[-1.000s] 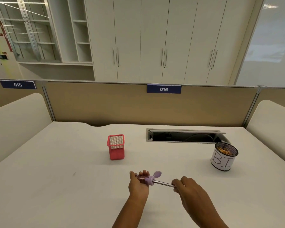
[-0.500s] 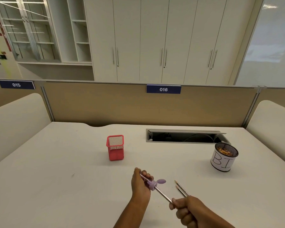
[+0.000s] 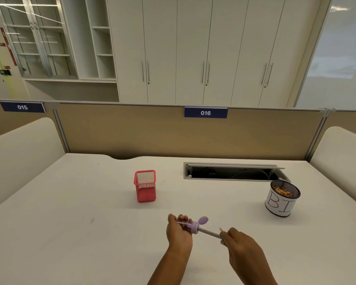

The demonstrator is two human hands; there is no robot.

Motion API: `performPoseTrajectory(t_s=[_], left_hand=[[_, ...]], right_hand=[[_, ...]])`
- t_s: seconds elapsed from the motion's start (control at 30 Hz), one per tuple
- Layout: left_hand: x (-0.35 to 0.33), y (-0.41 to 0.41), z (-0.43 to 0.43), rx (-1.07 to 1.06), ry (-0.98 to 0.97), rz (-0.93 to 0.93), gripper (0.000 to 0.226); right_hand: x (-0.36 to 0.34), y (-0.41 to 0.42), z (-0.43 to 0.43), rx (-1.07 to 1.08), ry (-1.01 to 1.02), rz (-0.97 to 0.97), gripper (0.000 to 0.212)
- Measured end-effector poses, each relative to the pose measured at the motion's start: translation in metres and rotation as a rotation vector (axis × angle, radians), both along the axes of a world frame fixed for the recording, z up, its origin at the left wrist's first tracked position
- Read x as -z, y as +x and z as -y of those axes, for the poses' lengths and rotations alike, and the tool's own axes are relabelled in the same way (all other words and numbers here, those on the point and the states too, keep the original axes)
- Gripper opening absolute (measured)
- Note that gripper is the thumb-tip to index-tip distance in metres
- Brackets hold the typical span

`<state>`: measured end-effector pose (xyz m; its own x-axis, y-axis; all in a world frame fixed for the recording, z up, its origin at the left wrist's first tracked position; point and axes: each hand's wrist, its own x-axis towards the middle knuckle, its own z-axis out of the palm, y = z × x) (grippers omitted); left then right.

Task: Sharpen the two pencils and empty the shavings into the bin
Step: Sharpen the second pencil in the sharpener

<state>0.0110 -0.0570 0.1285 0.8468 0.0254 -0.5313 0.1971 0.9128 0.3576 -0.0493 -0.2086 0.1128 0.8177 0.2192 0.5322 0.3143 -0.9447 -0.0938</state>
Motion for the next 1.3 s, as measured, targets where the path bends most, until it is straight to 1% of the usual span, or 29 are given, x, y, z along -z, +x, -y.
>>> performPoseTrajectory(t_s=[0.03, 0.1, 0.13, 0.17, 0.2, 0.27, 0.3, 0.37, 0.4, 0.47, 0.5, 0.6, 0.63, 0.67, 0.7, 0.73, 0.77, 0.8, 0.87, 0.9, 0.93, 0.97, 1.0, 1.03, 1.1, 1.13, 1.17, 1.23, 1.3], left_hand=[[-0.002, -0.001, 0.002, 0.006, 0.010, 0.010, 0.037], [-0.007, -0.002, 0.004, 0.029, 0.037, 0.032, 0.036], [-0.010, -0.002, 0.006, 0.044, 0.057, 0.043, 0.037], [-0.013, -0.001, 0.006, 0.060, 0.081, 0.052, 0.037], [-0.015, -0.002, 0.007, 0.076, 0.101, 0.061, 0.038], [-0.014, -0.002, 0.006, 0.114, 0.124, 0.068, 0.038], [-0.012, -0.002, 0.006, 0.133, 0.121, 0.077, 0.038], [-0.006, -0.002, 0.005, 0.167, 0.085, 0.099, 0.037], [-0.004, -0.001, 0.004, 0.174, 0.064, 0.105, 0.036], [-0.001, 0.002, 0.002, 0.166, 0.053, 0.096, 0.035], [-0.001, 0.003, 0.002, 0.160, 0.057, 0.082, 0.035], [0.001, 0.003, 0.001, 0.123, 0.047, 0.044, 0.035], [0.004, 0.002, 0.000, 0.100, 0.030, 0.032, 0.034], [0.006, 0.002, -0.001, 0.078, 0.015, 0.018, 0.033], [0.008, 0.002, -0.002, 0.054, 0.001, 0.004, 0.033], [0.009, 0.002, -0.003, 0.037, -0.009, -0.005, 0.033], [0.010, 0.001, -0.003, 0.028, -0.014, -0.009, 0.034], [0.009, 0.000, -0.002, 0.028, -0.014, -0.013, 0.034], [0.009, -0.001, 0.000, 0.033, -0.002, -0.017, 0.034], [0.009, 0.000, 0.001, 0.038, 0.004, -0.014, 0.034], [0.008, 0.000, 0.003, 0.046, 0.011, -0.004, 0.034], [0.006, 0.000, 0.004, 0.054, 0.021, 0.010, 0.033], [0.003, 0.001, 0.005, 0.065, 0.035, 0.024, 0.034], [0.001, 0.000, 0.006, 0.082, 0.051, 0.031, 0.035], [-0.002, 0.000, 0.006, 0.121, 0.079, 0.033, 0.036], [-0.001, 0.000, 0.005, 0.133, 0.081, 0.035, 0.036], [0.000, 0.000, 0.005, 0.144, 0.078, 0.038, 0.035], [0.003, -0.002, 0.005, 0.148, 0.068, 0.040, 0.034], [0.004, -0.003, 0.004, 0.132, 0.055, 0.028, 0.034]], right_hand=[[-0.002, -0.002, -0.001, 0.011, 0.020, -0.027, 0.044], [-0.009, -0.009, -0.006, 0.049, 0.049, -0.145, 0.018], [-0.012, -0.009, -0.009, 0.089, 0.190, -0.285, 0.019], [-0.013, -0.007, -0.011, 0.120, 0.376, -0.456, 0.030], [-0.016, -0.006, -0.011, 0.134, 0.633, -0.639, 0.040], [-0.025, -0.005, -0.007, 0.165, 1.135, -0.980, 0.036], [-0.031, -0.008, -0.005, 0.187, 1.329, -1.154, 0.032], [-0.033, -0.010, -0.002, 0.186, 1.609, -1.420, 0.029], [-0.033, -0.010, -0.001, 0.185, 1.674, -1.458, 0.028], [-0.035, -0.010, -0.006, 0.192, 1.628, -1.423, 0.030], [-0.034, -0.009, -0.007, 0.207, 1.515, -1.339, 0.028], [-0.029, -0.011, -0.012, 0.157, 0.891, -0.849, 0.014], [-0.026, -0.013, -0.012, 0.103, 0.637, -0.675, 0.019], [-0.021, -0.013, -0.009, 0.070, 0.392, -0.604, 0.032], [-0.017, -0.009, -0.005, 0.075, 0.319, -0.538, 0.042], [-0.013, -0.005, -0.004, 0.045, 0.254, -0.396, 0.042], [-0.007, -0.008, -0.002, -0.010, 0.166, -0.269, 0.029], [0.002, -0.009, 0.000, -0.049, 0.047, -0.071, 0.009], [0.011, -0.007, 0.001, -0.062, 0.002, 0.053, 0.028], [0.012, -0.008, 0.000, -0.030, 0.014, 0.042, 0.033], [0.008, -0.009, -0.002, -0.011, 0.022, 0.016, 0.030], [0.004, -0.011, -0.005, 0.019, 0.061, -0.121, 0.023], [0.000, -0.011, -0.008, 0.083, 0.168, -0.288, 0.015], [-0.004, -0.009, -0.009, 0.136, 0.391, -0.506, 0.015], [-0.016, -0.005, -0.008, 0.185, 1.093, -0.963, 0.027], [-0.024, -0.008, -0.007, 0.216, 1.346, -1.150, 0.028], [-0.027, -0.011, -0.004, 0.224, 1.489, -1.272, 0.032], [-0.028, -0.015, -0.001, 0.224, 1.650, -1.384, 0.038], [-0.030, -0.014, -0.003, 0.235, 1.594, -1.391, 0.038]])
